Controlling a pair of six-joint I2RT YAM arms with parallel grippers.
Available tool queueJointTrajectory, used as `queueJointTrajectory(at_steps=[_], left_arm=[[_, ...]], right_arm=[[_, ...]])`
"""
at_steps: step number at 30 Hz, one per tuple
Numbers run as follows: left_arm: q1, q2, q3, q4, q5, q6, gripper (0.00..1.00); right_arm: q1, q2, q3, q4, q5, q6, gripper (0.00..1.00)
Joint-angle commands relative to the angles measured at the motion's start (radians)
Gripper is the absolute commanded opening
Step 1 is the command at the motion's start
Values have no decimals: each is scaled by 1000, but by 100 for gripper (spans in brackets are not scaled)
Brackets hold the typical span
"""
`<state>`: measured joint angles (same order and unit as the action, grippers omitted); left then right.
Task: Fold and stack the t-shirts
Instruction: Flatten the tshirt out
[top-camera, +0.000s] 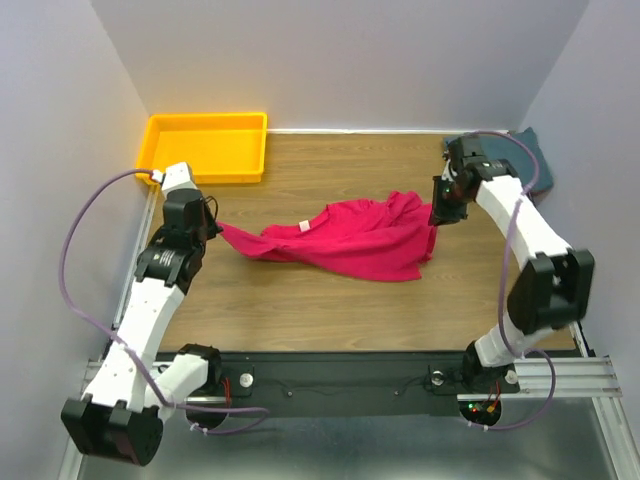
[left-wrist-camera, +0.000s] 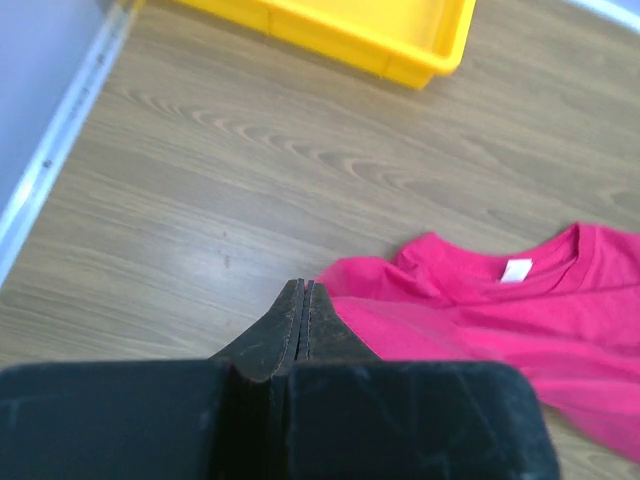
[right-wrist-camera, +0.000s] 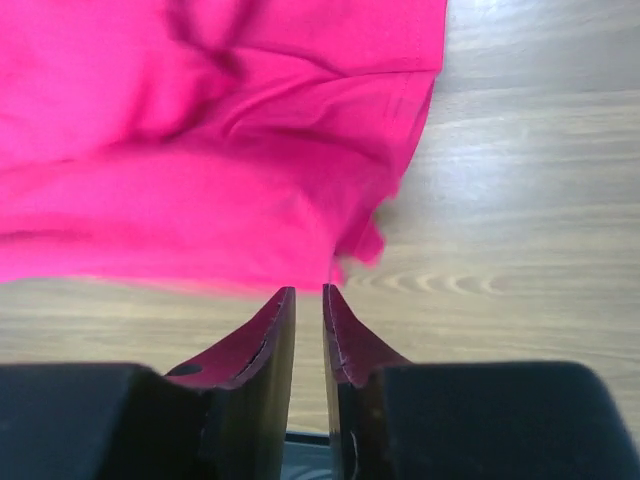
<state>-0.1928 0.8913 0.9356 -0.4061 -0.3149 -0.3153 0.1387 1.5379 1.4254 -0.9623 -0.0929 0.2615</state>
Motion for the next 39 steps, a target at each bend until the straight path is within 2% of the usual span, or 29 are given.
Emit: queueJointTrajectory(at_steps=[1,5,7,16,19,23,27,39], left_arm=[[7,92,-37,65,76,4,0],[9,130,-46,115,97,-18,0],[7,138,-43,122,97,-18,0],[7,118,-63,125,97,-5,0],[7,83,-72,124,85,-5,0],[7,60,-83,121,82,-7,0],[7,48,-92,115,80,-8,0],[9,35,-96,107,74,-4,0]], right_arm=[[-2,163,84,45,50,2,26],[-2,202,115,89,4,7,41],[-2,160,55,126,-11,5,49],[-2,-169,-448,260,-105,117,49],[2,-287,-586,304,-139,147,41],[10,-318,-644,339,-145,163,40],[32,-282,-657,387,-160,191,41],[140,-141,-658,461,-33,252,44]])
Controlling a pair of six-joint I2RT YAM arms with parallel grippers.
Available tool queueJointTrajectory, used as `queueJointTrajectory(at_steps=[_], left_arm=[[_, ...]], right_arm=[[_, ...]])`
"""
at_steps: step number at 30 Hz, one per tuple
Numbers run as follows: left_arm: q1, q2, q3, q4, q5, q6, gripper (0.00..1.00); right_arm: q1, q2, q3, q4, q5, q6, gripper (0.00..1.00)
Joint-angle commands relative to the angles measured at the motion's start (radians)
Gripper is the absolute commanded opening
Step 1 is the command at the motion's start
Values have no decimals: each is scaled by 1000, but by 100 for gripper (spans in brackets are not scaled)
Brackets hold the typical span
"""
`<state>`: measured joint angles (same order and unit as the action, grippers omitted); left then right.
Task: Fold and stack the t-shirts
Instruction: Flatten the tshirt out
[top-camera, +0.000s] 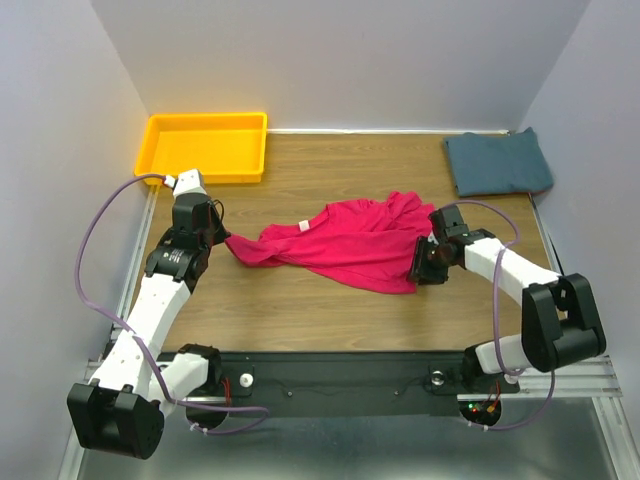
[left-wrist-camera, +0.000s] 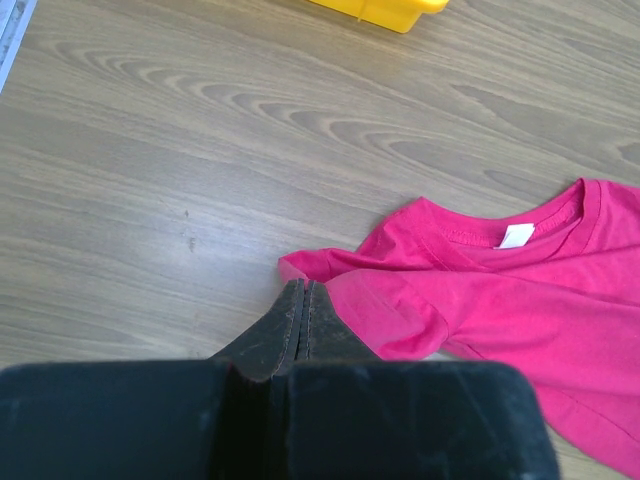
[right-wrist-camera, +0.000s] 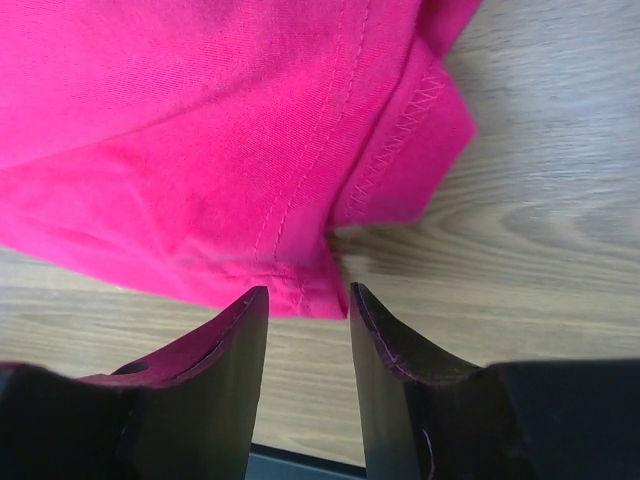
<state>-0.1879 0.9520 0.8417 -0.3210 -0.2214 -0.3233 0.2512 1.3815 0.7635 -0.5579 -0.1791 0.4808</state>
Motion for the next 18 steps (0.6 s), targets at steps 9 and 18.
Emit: queueJointTrajectory(at_steps=[9,18], left_arm=[[2,-27,-10,25,-12,7,0],[2,-32,-7,28,-19,10,0]], right_arm=[[65,76,-7,75,102,39,43],[77,85,-9,75,128,35,25]])
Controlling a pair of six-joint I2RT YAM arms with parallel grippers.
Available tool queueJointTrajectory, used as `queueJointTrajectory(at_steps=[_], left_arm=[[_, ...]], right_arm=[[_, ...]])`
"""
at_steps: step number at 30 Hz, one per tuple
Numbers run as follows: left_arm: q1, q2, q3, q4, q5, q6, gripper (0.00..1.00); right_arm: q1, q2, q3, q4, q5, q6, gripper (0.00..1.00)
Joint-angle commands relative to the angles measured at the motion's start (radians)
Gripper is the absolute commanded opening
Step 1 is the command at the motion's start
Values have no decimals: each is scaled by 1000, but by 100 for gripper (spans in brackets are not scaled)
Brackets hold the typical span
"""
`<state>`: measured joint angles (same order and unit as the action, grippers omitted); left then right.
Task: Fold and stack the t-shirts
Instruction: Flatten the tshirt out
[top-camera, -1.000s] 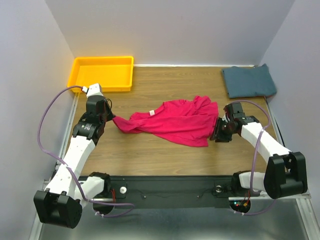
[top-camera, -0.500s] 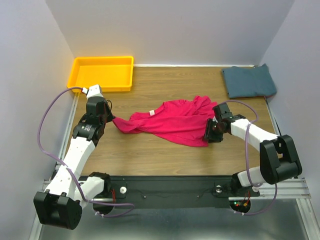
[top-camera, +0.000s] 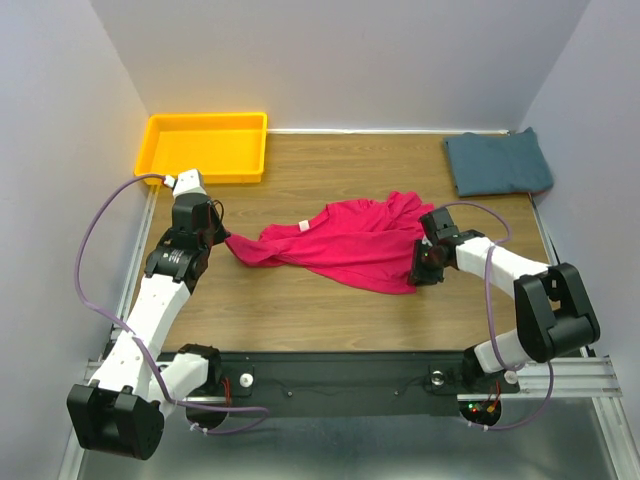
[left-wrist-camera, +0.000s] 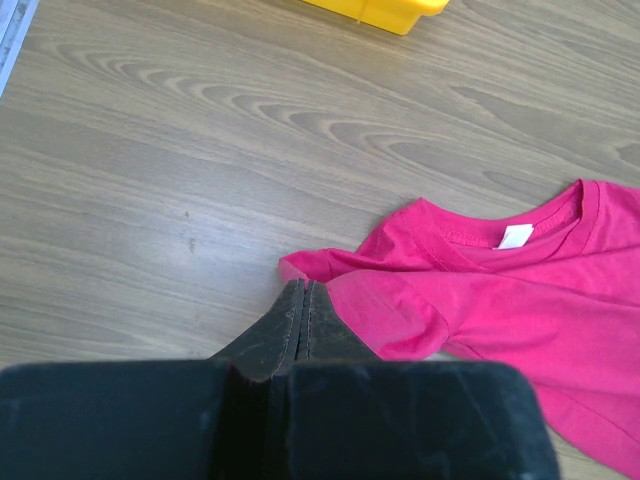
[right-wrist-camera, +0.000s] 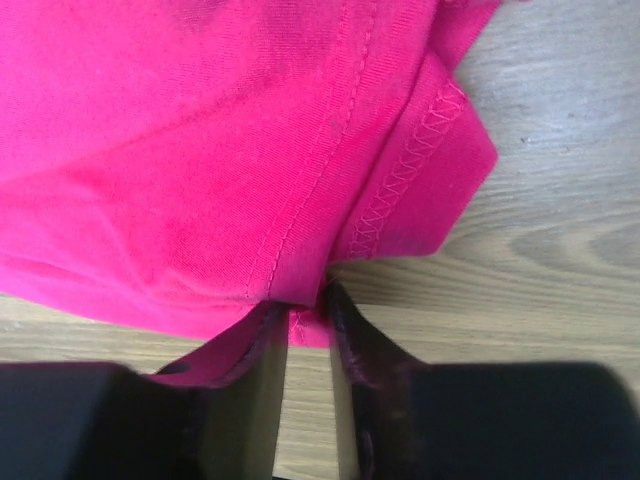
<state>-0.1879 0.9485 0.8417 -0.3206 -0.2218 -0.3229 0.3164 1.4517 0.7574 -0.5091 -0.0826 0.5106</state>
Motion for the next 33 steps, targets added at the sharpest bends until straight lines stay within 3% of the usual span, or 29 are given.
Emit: queueJointTrajectory(at_steps=[1,6,11,15,20,33], left_arm=[[2,-28,-6,28,-19,10,0],[4,-30,-1,26,-22,13,0],[2,-33,14,15,-33,18,0],[4,-33,23,6,-54,19,0],[2,-34,17,3,-42,15,0],[2,-40,-9,11,13,1,0]], right_arm=[[12,15,0,24,30,5,20],[15,3,13,21,18,3,5],[15,-51,51,-38,43,-3,5],[13,-115,82,-95,76,-20,5],[15,-197,76,-126,93,-17,18],[15,-119,22,-26,-43,-11,18]])
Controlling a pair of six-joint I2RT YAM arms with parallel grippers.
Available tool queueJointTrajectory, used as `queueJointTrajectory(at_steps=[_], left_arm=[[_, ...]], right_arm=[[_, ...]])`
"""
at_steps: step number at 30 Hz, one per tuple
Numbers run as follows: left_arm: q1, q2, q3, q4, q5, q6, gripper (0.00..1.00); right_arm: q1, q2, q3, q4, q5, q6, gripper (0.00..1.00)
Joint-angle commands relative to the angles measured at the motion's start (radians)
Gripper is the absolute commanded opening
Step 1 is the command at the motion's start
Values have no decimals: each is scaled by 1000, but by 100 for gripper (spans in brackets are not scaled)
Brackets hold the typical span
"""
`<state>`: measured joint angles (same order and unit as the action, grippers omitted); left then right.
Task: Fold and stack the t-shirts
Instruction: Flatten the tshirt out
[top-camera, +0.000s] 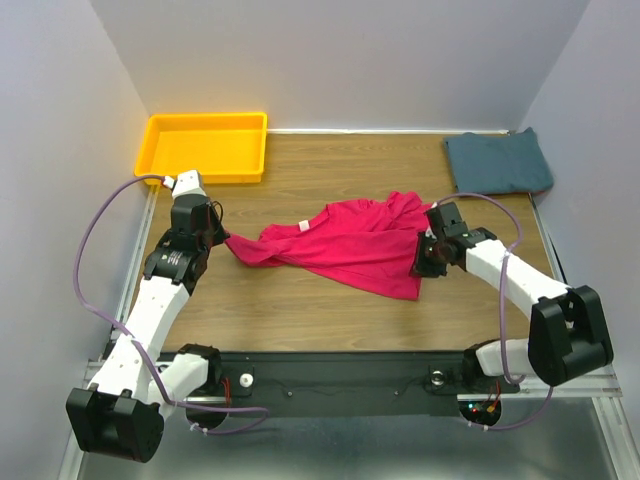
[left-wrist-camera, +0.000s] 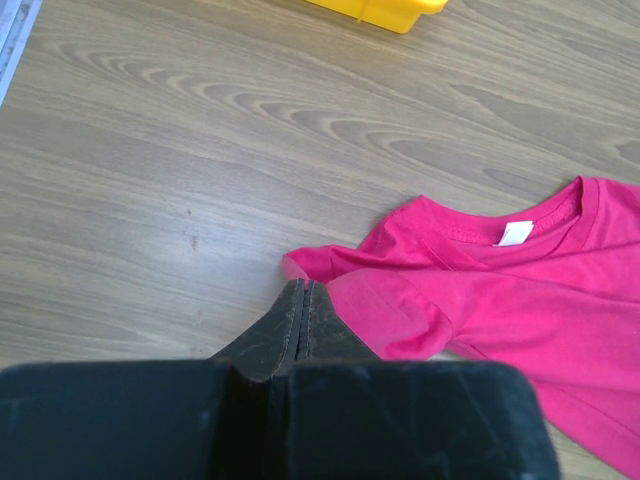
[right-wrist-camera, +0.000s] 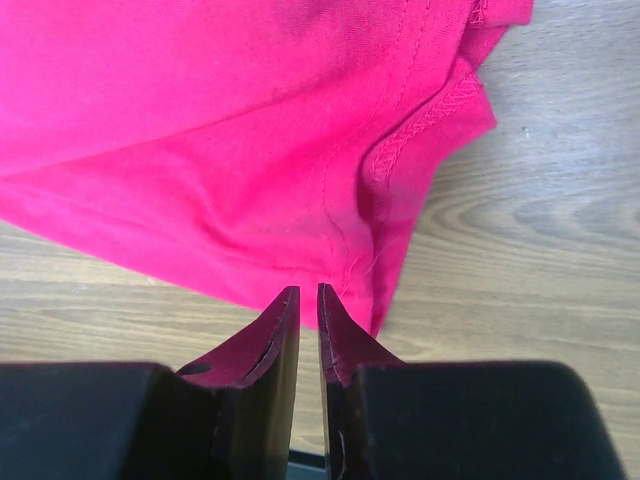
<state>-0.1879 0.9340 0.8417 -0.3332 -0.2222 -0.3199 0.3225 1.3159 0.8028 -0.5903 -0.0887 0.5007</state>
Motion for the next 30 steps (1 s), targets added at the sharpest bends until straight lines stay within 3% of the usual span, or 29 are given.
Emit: queueJointTrajectory(at_steps=[1,4,8,21,30], left_arm=[[4,-27,-10,23,15,-2,0],[2,-29,-10,20,9,1,0],[4,-32,-12,19,7,4,0],[4,-35,-18,23,12,2,0],[4,-32,-9,23,12,5,0]], right_arm=[[9,23,-37,64,-37,2,18],[9,28,-62,64,0,19,19],[9,-9,-99,55,98,52,38],[9,31,-70,81,57,29,37],[9,77,-50,113,40,22,30]])
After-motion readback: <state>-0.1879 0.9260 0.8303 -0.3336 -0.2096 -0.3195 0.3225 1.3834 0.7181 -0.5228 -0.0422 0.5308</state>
